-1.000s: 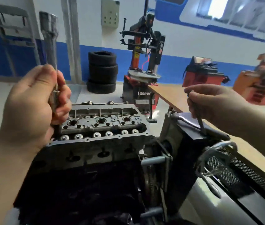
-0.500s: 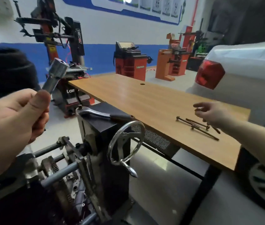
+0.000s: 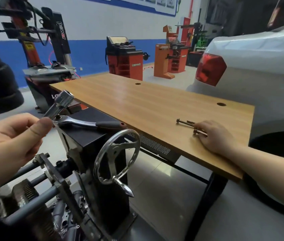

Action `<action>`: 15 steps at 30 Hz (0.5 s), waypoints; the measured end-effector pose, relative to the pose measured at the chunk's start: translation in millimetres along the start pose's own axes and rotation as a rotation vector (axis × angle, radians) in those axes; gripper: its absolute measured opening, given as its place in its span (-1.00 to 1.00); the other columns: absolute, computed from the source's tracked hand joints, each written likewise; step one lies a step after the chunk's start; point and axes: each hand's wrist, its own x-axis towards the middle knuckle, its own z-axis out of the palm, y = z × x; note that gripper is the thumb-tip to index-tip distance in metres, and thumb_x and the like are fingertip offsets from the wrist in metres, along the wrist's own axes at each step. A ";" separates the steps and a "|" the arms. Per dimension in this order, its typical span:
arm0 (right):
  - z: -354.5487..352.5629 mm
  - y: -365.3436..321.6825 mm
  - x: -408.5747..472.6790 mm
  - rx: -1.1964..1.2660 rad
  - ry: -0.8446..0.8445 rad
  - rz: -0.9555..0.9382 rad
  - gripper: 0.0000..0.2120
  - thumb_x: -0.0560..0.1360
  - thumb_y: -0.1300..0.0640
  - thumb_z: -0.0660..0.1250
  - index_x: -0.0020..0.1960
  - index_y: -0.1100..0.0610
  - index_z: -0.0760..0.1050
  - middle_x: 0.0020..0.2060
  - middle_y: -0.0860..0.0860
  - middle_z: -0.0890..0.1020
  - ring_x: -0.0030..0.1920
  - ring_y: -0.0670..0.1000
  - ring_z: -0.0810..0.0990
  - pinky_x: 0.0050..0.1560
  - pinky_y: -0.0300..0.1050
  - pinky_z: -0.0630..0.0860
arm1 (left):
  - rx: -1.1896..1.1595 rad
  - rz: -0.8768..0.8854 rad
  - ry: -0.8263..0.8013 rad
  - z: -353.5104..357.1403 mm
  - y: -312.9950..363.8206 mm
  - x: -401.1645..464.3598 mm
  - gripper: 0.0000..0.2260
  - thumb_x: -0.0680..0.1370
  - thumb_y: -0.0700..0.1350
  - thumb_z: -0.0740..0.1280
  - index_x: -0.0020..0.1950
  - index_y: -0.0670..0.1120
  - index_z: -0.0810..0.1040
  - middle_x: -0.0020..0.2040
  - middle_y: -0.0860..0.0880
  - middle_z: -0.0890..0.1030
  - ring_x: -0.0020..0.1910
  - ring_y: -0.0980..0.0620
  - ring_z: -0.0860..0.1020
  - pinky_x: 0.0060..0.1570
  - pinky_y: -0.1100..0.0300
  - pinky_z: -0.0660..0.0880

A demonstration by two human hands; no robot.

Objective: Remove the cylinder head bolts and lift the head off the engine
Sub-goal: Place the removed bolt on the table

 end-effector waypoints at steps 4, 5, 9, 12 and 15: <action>-6.0 -53.0 25.5 0.083 0.134 -0.106 -0.72 0.53 0.27 0.41 0.22 0.10 0.66 0.04 0.00 0.70 0.10 0.10 0.58 0.16 0.10 0.56 | 0.061 -0.061 -0.076 -26.6 -33.9 10.7 -0.48 0.59 0.37 0.39 0.08 -0.12 0.61 -0.46 -0.10 0.44 -0.60 -0.10 0.35 -0.52 0.21 0.38; -7.4 -79.9 38.8 0.146 0.178 -0.155 -0.74 0.54 0.27 0.39 0.21 0.10 0.65 0.03 -0.01 0.70 0.10 0.08 0.57 0.16 0.10 0.56 | 0.071 -0.061 -0.073 -31.5 -41.3 12.8 -0.50 0.59 0.35 0.40 0.10 -0.11 0.63 -0.45 -0.10 0.46 -0.59 -0.10 0.37 -0.49 0.19 0.41; -10.6 -224.6 95.6 0.431 0.110 -0.297 -0.76 0.57 0.13 0.36 0.22 0.01 0.62 -0.02 -0.13 0.62 0.05 -0.05 0.55 0.02 -0.13 0.50 | 0.173 -0.032 -0.046 -33.1 -48.7 17.8 -0.48 0.58 0.38 0.40 0.19 -0.07 0.65 -0.44 -0.06 0.51 -0.58 -0.09 0.41 -0.47 0.20 0.44; 3.4 -327.7 128.4 0.482 -0.206 -0.357 -0.71 0.57 0.02 0.39 0.28 0.04 0.59 -0.02 -0.07 0.60 -0.02 0.01 0.58 -0.09 -0.11 0.44 | 0.236 -0.003 -0.012 -23.5 -31.3 11.4 -0.48 0.57 0.41 0.39 0.17 -0.03 0.66 -0.44 -0.03 0.52 -0.57 -0.07 0.42 -0.49 0.17 0.43; 34.4 -391.8 140.0 0.272 -0.347 -0.383 -0.73 0.58 0.00 0.34 0.23 0.09 0.53 0.05 0.06 0.60 0.01 0.13 0.56 -0.04 -0.01 0.48 | 0.295 0.037 0.080 -20.1 -6.3 5.1 -0.49 0.56 0.44 0.36 0.14 0.02 0.67 -0.45 0.00 0.52 -0.56 -0.02 0.44 -0.49 0.21 0.37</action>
